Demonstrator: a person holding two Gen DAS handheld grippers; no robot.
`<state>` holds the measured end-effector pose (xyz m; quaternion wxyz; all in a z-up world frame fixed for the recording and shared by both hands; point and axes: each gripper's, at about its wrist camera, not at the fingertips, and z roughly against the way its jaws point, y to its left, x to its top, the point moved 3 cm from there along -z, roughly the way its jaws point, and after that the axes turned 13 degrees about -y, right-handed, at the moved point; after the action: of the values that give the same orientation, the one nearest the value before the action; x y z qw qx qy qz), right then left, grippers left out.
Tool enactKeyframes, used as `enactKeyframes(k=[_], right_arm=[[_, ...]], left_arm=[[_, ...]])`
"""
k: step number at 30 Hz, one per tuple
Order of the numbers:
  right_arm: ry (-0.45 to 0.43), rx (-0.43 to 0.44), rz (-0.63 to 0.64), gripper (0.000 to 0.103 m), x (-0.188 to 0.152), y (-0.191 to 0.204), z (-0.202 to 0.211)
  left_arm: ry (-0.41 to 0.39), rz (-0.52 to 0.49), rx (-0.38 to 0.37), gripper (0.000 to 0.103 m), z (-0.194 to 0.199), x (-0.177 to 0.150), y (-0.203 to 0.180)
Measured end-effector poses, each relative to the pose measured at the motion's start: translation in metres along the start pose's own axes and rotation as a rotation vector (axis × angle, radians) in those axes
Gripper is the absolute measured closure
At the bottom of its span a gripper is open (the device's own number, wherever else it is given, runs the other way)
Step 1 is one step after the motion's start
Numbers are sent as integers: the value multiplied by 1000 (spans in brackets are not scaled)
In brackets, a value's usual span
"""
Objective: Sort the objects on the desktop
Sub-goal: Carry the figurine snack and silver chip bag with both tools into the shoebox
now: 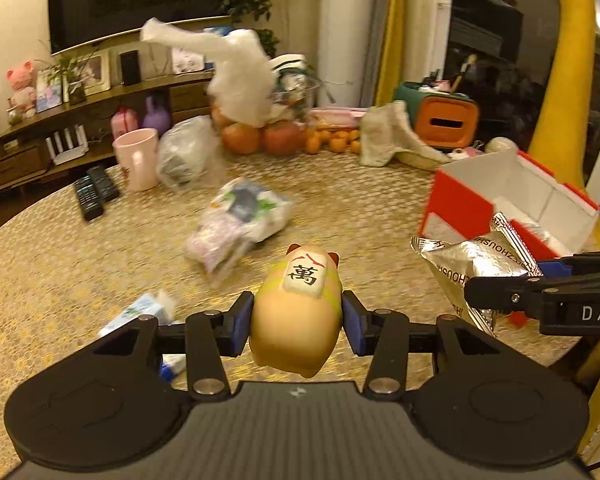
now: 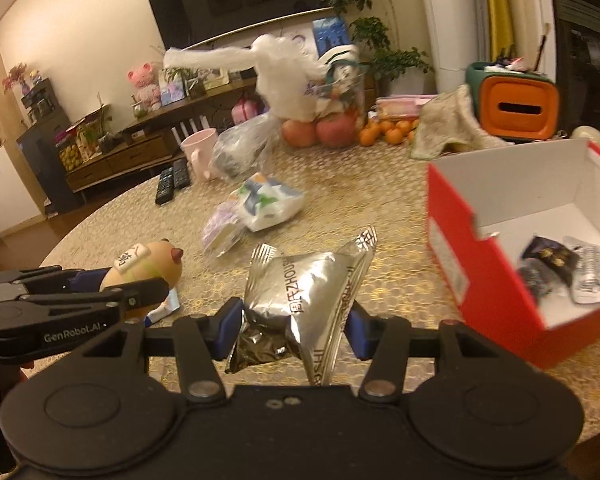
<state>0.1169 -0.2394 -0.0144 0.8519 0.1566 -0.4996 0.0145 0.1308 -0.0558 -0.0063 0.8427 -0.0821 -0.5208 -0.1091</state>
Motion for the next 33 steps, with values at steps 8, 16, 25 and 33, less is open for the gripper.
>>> enactKeyframes(k=[8,16,25,33], right_arm=[[-49,-57,-20,51,15,-40,31],[-98,-111,-23,51,30,-81,49],[-111,-182,-31,51,37,-133,57],[-106,-252,-45,51,43,-182,56]], left_arm=[[-5,-37,-71,58,-8,17,-53],[3,-84,-133,58,-25,28,-104],[12,-143,-208,58,-50,40,-161],[21,-191,-264,58,-76,50,-208]])
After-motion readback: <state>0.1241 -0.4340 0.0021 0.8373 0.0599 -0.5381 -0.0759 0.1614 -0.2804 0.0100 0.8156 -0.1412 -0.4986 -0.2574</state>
